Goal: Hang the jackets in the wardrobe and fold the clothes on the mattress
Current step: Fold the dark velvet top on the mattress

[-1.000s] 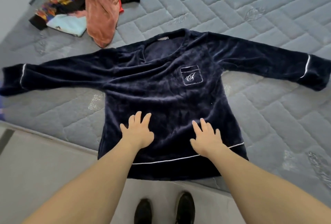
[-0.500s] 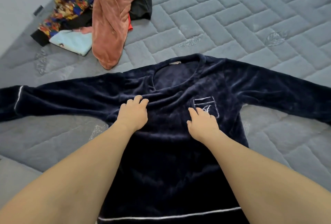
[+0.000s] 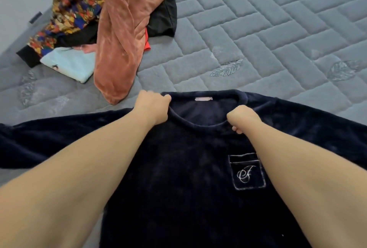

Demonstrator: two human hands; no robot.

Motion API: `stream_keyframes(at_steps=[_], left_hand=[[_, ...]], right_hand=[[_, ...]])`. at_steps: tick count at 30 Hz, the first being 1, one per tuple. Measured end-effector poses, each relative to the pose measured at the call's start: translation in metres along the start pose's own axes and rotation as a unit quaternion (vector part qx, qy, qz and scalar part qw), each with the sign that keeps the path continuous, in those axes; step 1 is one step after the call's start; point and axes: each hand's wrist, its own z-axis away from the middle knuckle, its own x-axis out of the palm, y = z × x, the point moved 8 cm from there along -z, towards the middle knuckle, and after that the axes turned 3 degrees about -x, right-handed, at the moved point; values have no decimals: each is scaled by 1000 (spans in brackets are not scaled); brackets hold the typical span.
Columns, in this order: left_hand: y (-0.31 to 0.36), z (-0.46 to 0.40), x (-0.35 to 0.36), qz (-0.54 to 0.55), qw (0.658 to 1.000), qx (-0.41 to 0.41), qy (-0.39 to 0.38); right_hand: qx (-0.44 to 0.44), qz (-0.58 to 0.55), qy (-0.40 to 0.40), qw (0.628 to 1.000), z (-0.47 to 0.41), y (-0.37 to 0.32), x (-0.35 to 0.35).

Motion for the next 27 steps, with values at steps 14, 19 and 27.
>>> stream_keyframes(at_steps=[14,19,27], left_hand=[[-2,-59,102,331,926,-174,-50],[-12,-70,95,243,944,-168,146],[-28,-121,60,221,948,-135,187]], right_hand=[[-215,154,254,930,-59,-19,-12],[-211,151,312,914,-69,-25,-9],[-225,117,341,905,-88,-37,-22]])
